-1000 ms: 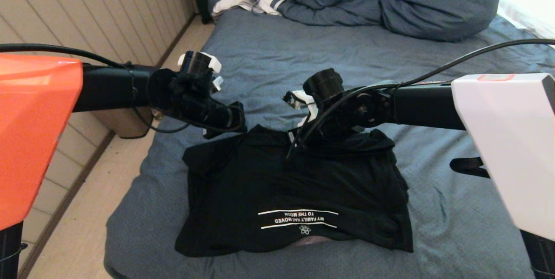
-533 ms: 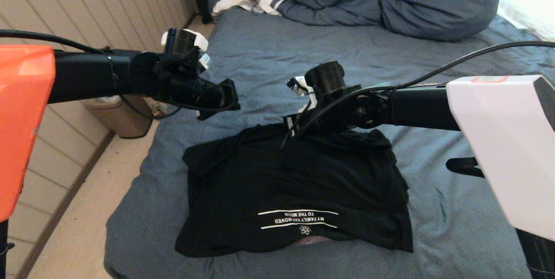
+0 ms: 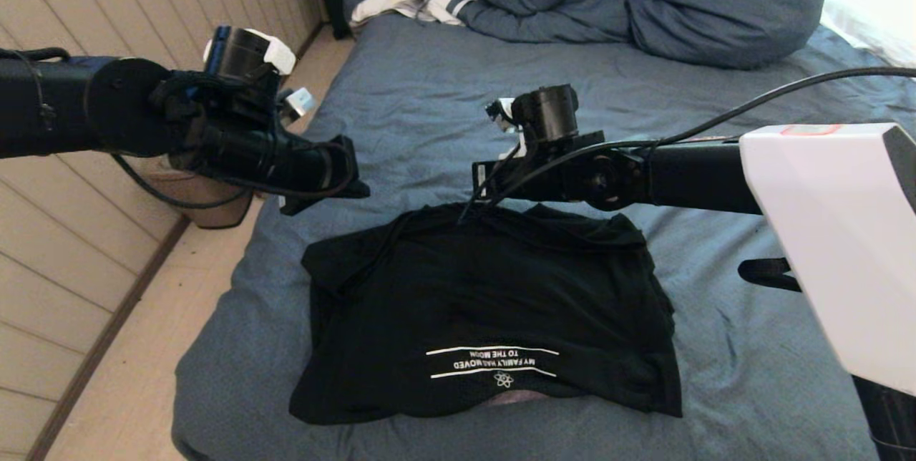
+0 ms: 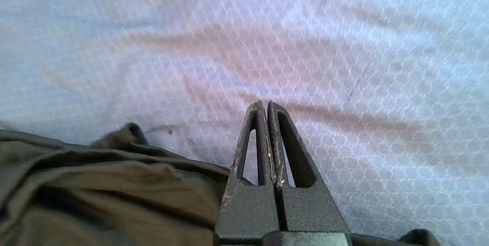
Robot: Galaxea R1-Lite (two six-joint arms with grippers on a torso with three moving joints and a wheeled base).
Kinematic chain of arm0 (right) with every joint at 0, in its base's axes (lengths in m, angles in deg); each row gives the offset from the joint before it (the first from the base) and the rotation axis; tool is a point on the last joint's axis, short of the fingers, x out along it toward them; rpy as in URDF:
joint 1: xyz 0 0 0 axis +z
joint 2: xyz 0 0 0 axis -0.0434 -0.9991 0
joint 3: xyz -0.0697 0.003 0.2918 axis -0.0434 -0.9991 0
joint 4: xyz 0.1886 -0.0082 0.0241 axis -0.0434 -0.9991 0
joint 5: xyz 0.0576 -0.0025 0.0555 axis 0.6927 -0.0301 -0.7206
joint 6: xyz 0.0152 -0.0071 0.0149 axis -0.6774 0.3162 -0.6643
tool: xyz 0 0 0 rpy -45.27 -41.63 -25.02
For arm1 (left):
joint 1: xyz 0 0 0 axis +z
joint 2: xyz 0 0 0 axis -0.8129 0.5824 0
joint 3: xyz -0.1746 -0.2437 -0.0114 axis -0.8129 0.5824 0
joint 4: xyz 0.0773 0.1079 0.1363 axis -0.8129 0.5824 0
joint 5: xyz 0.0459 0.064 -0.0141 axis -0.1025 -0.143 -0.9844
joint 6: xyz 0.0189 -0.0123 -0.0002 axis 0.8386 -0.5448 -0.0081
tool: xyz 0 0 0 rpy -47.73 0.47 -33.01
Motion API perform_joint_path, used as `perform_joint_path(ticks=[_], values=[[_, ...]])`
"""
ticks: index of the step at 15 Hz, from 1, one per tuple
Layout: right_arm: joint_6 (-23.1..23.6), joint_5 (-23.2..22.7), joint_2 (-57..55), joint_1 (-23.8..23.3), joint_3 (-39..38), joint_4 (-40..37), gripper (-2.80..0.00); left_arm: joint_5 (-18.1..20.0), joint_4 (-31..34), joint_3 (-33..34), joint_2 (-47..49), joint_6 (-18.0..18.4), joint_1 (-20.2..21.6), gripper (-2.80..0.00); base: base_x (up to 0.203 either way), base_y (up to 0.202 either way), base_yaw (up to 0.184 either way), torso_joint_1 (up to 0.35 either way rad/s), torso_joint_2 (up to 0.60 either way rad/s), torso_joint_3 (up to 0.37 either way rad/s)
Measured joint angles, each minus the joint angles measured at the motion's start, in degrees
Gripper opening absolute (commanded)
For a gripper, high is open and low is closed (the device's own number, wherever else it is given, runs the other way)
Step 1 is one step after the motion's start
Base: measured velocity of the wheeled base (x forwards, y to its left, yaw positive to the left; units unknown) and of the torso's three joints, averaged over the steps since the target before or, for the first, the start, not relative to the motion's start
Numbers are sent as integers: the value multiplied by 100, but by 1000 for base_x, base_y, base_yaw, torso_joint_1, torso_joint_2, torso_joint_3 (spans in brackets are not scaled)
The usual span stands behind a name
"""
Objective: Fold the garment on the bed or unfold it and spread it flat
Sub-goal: Fold the black T-shirt
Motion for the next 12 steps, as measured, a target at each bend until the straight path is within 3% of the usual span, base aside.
perform_joint_path(ticks=[4,10,12], values=[[-114,66,549,19,-556,-114,-280,-13,9,592,-491,37,-148,-280,0,0,0,0,0,0],[-205,91,2112,-33,-3195,-680,-280,-52,-79,1338,-574,30,-583,-280,0,0,0,0,0,0],[-209,100,2546,-199,-3904,-706,-280,-54,-481,1688,-583,25,-689,-280,0,0,0,0,0,0]])
